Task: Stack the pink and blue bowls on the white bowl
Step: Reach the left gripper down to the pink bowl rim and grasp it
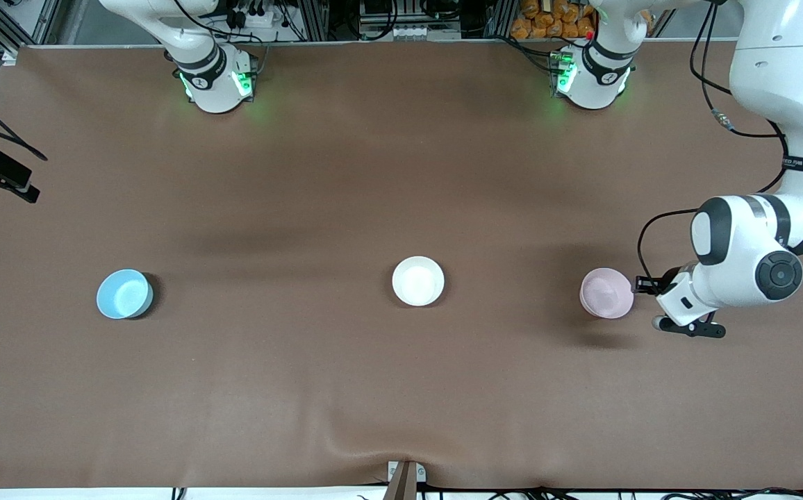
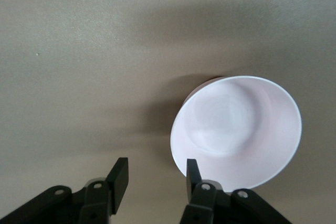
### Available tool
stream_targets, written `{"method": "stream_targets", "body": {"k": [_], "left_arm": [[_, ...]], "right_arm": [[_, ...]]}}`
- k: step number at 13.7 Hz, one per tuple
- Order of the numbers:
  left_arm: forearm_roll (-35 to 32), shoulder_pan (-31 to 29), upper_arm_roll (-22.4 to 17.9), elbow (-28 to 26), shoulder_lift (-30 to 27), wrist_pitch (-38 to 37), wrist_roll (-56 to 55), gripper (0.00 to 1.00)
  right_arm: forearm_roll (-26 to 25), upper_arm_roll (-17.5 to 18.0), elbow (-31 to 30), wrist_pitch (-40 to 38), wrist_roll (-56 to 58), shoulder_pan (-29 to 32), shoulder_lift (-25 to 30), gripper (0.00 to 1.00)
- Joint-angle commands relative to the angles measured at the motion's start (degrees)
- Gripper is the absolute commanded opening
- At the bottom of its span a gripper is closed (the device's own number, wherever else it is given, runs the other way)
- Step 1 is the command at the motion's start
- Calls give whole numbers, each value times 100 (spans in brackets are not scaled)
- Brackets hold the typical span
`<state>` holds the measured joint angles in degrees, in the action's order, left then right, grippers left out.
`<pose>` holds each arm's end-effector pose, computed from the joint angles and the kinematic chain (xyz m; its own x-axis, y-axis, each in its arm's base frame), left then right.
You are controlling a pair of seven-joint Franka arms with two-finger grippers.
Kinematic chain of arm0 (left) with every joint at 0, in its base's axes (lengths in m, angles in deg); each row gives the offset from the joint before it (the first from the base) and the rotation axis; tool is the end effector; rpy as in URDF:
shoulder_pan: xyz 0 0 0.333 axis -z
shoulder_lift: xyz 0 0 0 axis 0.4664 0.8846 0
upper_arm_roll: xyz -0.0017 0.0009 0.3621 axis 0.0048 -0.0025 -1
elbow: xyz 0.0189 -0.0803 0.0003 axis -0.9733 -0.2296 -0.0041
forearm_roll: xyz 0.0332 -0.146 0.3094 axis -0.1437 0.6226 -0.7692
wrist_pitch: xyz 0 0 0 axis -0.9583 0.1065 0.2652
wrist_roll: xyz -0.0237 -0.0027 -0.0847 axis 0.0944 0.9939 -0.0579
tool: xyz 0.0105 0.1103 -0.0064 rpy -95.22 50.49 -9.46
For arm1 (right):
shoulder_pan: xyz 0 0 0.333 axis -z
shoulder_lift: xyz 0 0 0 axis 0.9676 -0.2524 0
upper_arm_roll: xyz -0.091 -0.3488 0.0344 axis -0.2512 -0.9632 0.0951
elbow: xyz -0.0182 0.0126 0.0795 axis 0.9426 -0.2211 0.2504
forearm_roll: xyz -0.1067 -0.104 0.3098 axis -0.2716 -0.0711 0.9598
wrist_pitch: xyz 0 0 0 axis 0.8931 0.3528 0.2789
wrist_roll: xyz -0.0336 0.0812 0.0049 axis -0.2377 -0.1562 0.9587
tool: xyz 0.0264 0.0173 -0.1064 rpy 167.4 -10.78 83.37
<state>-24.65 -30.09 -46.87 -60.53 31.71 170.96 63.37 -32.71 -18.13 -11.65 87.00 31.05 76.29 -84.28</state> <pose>0.6293 0.0054 0.3131 0.9745 -0.1411 -0.1744 -0.1347 -0.9897 0.0482 0.5060 -0.0381 0.6839 0.9958 -0.0575 0.0707 -0.0567 -0.9983 -0.0129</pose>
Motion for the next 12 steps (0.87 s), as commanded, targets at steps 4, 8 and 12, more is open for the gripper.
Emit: {"method": "stream_targets", "body": {"k": [4,8,12], "left_arm": [[82,-16,49,-133,129,252,83,47],[82,-17,84,-159,147,410,83,42],[205,36,93,-159,279,596,75,25]], "right_arm": [[-55,31,66,-14,47,50,-35,100],[-73,23,66,-5,47,58,-35,100],[-64,14,66,-49,47,58,-17,100]]}}
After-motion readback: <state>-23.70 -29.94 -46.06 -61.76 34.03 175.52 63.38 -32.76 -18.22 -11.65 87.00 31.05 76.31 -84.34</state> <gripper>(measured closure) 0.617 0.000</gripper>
